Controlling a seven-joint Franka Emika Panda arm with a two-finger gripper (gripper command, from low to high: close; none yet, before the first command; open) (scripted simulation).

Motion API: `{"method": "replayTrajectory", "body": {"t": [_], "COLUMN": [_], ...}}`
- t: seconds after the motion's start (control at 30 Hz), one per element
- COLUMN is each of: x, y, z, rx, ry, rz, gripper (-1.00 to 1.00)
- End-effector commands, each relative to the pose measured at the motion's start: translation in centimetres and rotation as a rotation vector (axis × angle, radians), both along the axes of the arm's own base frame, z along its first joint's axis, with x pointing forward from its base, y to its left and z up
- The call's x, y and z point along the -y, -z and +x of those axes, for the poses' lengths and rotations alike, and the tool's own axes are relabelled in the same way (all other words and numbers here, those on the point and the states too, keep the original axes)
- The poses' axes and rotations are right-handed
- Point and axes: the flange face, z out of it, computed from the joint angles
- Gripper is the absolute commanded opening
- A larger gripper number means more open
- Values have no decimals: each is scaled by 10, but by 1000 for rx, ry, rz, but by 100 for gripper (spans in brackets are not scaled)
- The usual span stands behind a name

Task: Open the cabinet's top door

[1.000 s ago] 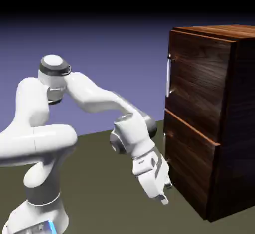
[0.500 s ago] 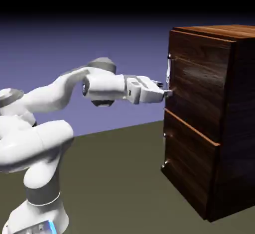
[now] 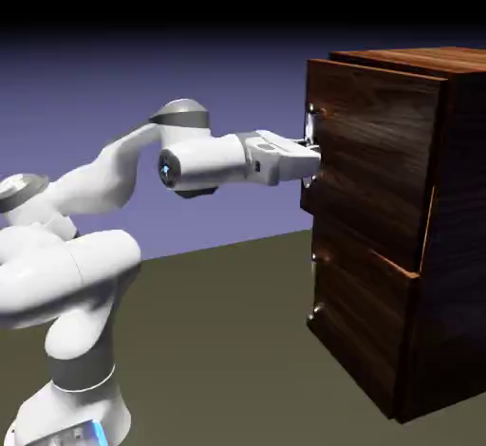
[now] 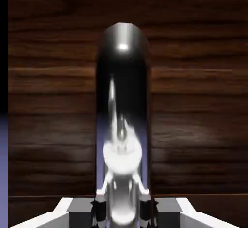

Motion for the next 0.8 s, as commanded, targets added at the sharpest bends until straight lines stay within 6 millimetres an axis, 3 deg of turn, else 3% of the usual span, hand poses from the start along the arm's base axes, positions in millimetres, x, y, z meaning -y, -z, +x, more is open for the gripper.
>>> {"method": "replayTrajectory", "body": {"t": [0.0,0.33,0.77], "x": [5,49,107], "y": [0,0,0], "z": [-6,-48,-82], "rx": [0,0,0], "ry": [-24,-233,-464], "rz": [0,0,0], "gripper": [-100,-100,-100]}}
